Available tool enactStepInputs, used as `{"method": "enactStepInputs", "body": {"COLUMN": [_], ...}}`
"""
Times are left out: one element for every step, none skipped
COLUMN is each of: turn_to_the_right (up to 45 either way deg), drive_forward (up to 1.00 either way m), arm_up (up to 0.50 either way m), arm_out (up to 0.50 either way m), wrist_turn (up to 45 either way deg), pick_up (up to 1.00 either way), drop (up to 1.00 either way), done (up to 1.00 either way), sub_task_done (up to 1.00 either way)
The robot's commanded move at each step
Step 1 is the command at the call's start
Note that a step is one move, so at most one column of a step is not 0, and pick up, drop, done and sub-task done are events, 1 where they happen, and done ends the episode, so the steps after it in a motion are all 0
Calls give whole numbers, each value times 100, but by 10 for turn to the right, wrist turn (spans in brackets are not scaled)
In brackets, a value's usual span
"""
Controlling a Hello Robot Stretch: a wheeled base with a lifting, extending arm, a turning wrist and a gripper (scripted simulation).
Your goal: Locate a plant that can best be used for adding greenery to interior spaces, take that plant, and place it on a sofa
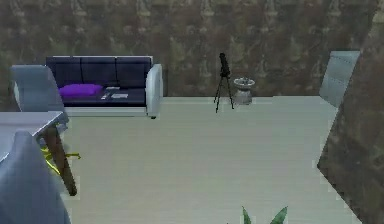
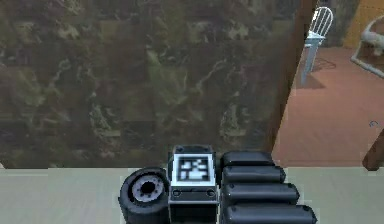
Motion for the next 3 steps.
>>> {"method": "enactStepInputs", "body": {"turn_to_the_right": [0,-240,0], "drive_forward": [80,0,15], "arm_up": [0,0,0], "arm_out": [0,0,0], "wrist_turn": [0,0,0], "pick_up": [0,0,0], "drop": [0,0,0], "done": [0,0,0], "sub_task_done": [0,0,0]}}
